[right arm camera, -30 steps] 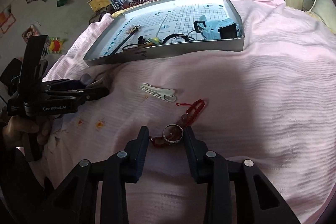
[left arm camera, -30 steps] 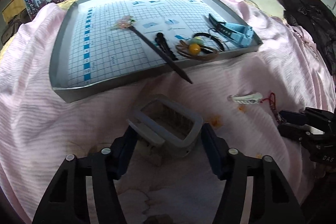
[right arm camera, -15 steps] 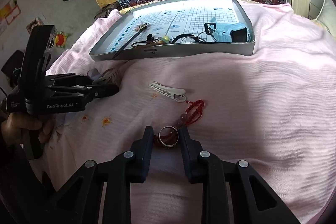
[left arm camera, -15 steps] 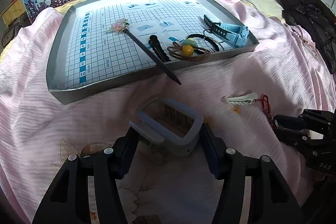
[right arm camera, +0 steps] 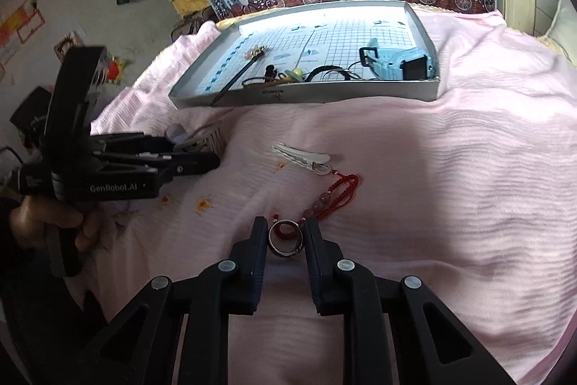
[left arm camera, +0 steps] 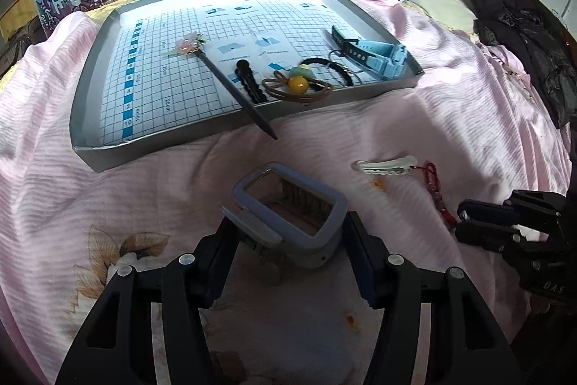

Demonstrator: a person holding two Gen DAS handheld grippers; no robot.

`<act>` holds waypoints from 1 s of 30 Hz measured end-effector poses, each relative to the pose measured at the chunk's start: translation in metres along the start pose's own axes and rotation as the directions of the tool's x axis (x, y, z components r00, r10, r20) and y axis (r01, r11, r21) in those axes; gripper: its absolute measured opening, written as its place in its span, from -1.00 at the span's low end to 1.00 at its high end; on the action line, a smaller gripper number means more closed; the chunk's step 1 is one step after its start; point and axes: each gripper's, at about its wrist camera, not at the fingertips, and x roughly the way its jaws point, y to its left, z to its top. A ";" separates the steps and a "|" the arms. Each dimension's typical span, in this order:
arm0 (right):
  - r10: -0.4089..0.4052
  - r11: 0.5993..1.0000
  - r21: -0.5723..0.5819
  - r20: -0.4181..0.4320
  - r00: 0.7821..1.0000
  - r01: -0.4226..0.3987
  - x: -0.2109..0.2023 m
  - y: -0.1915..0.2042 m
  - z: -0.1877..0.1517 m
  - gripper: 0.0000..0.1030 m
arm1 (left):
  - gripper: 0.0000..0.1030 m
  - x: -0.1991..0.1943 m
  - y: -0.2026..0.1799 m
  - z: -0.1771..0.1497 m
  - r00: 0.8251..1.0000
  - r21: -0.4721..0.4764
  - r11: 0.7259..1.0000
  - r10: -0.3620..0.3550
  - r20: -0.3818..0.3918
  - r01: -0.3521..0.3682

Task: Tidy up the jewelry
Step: 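Grasp the silver ring with the right gripper while the left gripper grasps the grey claw clip, then carry the ring and claw clip over the tray and open both grippers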

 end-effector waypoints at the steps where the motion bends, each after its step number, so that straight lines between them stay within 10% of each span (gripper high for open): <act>1: 0.007 1.000 0.019 0.006 1.000 -0.007 -0.003 -0.003 0.000 -0.62 | 0.02 -0.001 -0.001 0.000 1.000 0.002 1.000 -0.007 -0.001 0.007; 10: 0.062 0.979 0.192 0.057 0.996 -0.072 -0.016 -0.033 0.003 -0.62 | 0.02 -0.007 -0.020 -0.003 0.998 0.046 0.997 -0.059 0.005 0.058; 30: -0.037 0.999 -0.014 0.215 0.976 0.041 -0.037 -0.006 0.017 -0.62 | 0.01 -0.053 -0.006 0.015 0.966 -0.055 0.991 -0.107 0.237 0.124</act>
